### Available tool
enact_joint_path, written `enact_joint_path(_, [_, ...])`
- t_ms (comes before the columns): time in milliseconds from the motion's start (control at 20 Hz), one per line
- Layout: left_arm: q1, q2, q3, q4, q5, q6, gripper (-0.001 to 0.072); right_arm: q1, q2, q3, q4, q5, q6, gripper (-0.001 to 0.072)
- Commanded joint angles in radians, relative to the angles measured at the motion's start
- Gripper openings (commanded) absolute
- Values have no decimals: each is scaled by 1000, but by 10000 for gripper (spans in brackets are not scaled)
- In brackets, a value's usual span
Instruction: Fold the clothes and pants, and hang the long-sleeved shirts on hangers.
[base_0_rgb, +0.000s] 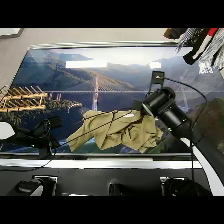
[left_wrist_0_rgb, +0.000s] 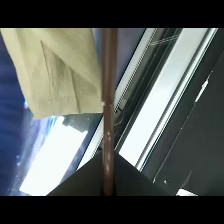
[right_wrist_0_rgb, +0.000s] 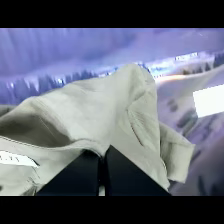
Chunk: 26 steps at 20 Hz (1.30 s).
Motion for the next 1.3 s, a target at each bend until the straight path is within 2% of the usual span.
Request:
enact_joint_path(0, [-1,-26,0,-34,1,14,13,1,-6,0,-8,-42,11,30])
enact_joint_path(100, [-1,-38,0,-52,1,31,13,1,-6,0,-31,-46,43,29])
enact_joint_path(350, [-3,-69,0,-85,1,37,13,1,-4,1,-31,-56,48,30])
enact_joint_path(700, [-88,-165,0,-93,10,34,14,1,-1,49,-20,-56,42,29])
enact_joint_path(1050, [-129,-189,2,-94,104,3,14,2,16,53,65,-11,-11,29])
enact_joint_path(1150, [-151,-200,4,-92,133,-46,14,2,40,53,74,-11,-11,29])
enact_joint_path(1250, [-186,-222,7,-92,142,-57,15,2,71,53,83,-11,-10,30])
